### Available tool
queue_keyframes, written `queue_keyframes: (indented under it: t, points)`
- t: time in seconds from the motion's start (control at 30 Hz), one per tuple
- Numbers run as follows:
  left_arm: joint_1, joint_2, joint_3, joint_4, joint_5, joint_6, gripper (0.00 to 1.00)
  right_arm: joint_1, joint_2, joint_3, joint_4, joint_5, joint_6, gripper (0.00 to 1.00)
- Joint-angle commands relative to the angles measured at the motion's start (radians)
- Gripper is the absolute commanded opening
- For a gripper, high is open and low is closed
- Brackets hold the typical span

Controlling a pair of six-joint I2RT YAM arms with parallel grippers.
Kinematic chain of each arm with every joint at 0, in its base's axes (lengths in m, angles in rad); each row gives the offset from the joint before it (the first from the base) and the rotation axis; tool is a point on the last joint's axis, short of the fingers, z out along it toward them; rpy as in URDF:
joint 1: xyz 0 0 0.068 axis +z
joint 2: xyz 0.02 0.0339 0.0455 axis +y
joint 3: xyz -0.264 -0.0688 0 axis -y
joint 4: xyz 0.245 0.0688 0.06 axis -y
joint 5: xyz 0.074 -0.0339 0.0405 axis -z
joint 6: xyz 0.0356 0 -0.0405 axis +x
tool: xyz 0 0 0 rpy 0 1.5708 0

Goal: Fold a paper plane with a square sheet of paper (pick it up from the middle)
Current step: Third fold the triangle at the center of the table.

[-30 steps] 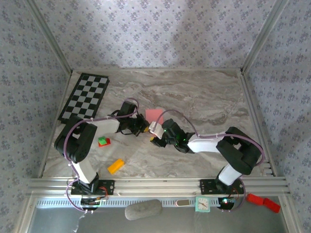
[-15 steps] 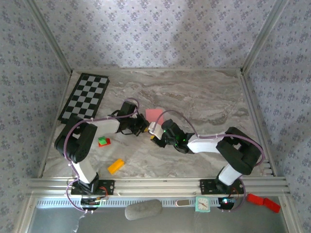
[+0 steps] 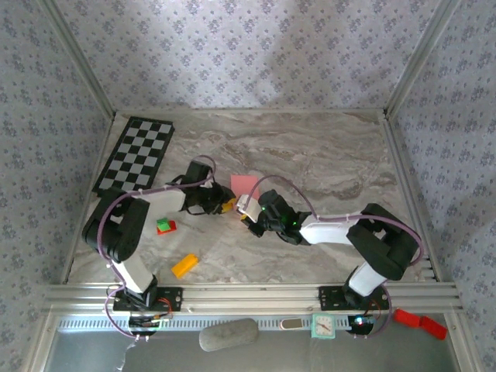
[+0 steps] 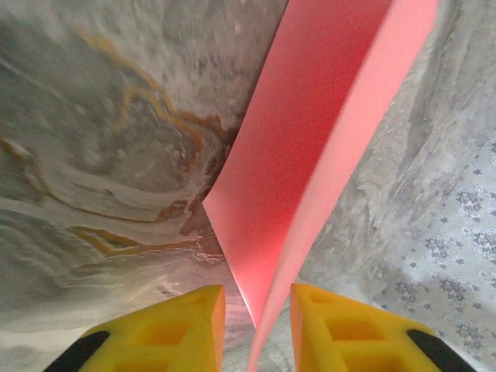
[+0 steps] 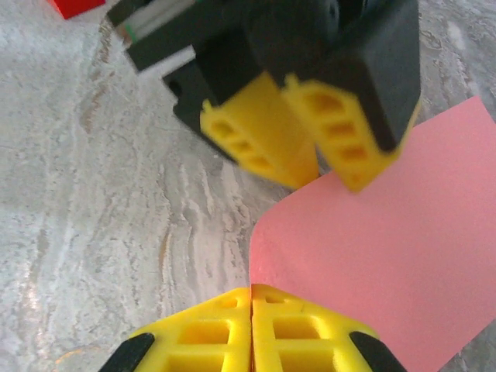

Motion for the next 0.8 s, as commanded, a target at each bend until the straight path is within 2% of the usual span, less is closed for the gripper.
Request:
queue_keyframes:
  t: [0.0, 0.2, 0.43, 0.77]
  points:
    - [0.039, -0.077, 0.016, -0.079, 0.014, 0.092, 0.33, -0.014, -0.041, -0.013, -0.03, -0.098, 0.052, 0.08]
    - [0.036, -0.089, 0.067, -0.111, 0.019, 0.156, 0.35, -0.03, -0.058, -0.032, -0.047, -0.211, 0.127, 0.06]
    - [-0.001, 0.026, 0.139, -0.127, 0.018, 0.195, 0.26, -0.039, -0.057, -0.052, -0.025, -0.338, 0.223, 0.04]
    - [-0.034, 0.195, 0.275, -0.28, -0.05, 0.296, 0.19, -0.047, -0.039, -0.06, -0.003, -0.359, 0.268, 0.0]
